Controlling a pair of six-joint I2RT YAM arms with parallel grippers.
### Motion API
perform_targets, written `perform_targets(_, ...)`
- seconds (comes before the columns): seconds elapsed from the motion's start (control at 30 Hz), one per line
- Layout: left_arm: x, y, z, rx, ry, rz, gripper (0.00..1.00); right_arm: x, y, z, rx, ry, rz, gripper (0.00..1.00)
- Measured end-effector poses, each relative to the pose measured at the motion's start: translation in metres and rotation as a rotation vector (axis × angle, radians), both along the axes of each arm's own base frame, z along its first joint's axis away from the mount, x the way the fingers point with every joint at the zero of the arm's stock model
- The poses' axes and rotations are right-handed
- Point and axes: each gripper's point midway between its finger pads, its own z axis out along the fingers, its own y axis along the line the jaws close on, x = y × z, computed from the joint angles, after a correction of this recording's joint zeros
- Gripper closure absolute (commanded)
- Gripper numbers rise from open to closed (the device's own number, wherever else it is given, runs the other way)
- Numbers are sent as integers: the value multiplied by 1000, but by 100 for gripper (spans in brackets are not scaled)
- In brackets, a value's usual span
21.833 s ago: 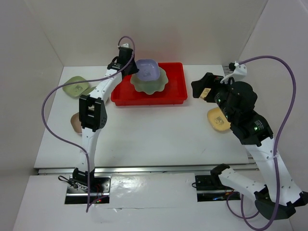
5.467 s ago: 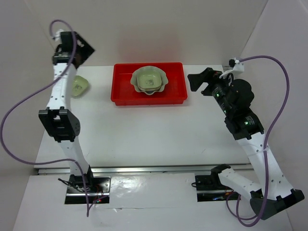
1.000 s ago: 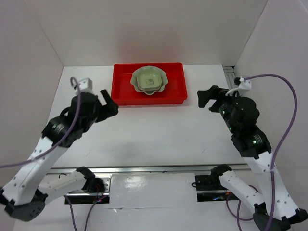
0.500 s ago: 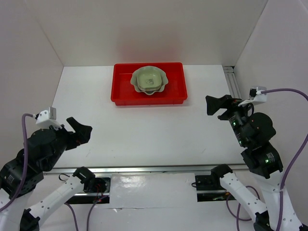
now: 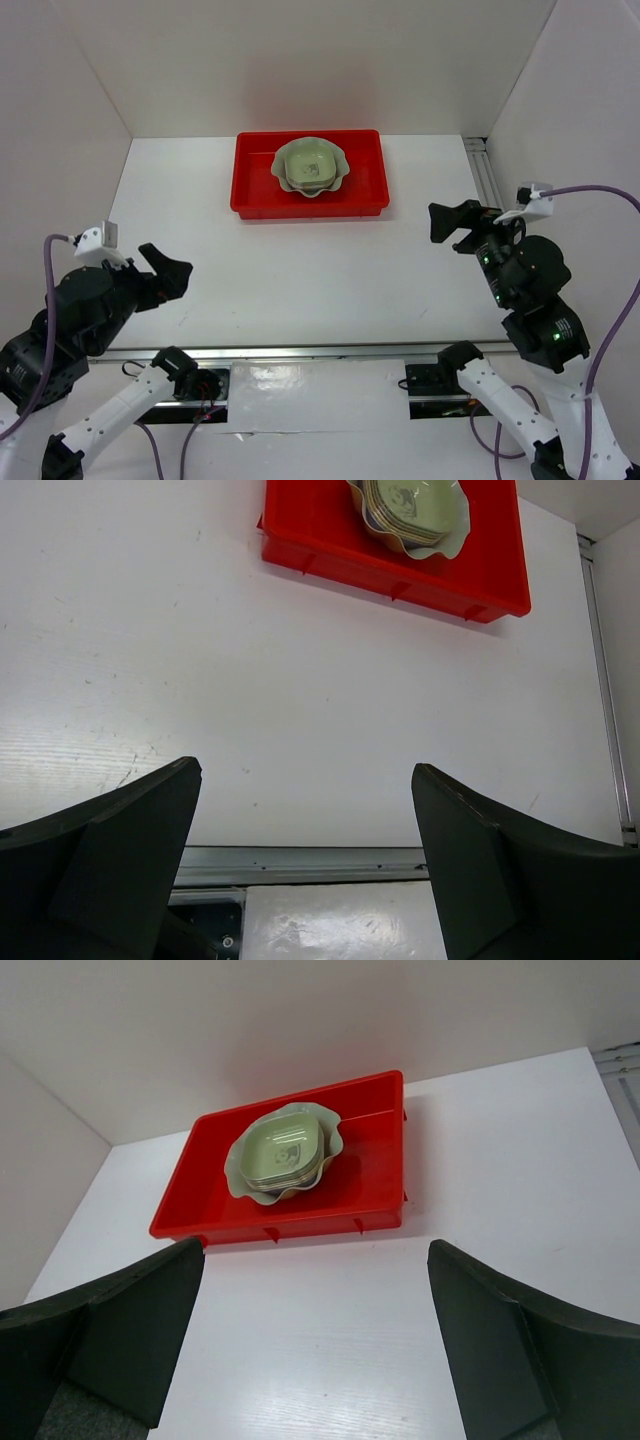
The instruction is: Place the plates into the plastic bin on the countertop
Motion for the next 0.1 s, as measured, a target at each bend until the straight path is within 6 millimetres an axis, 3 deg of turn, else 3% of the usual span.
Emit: perform_targets(0.1,1,-1,0,-2,-4,-1,0,0,-1,0,-1,0,-4,0)
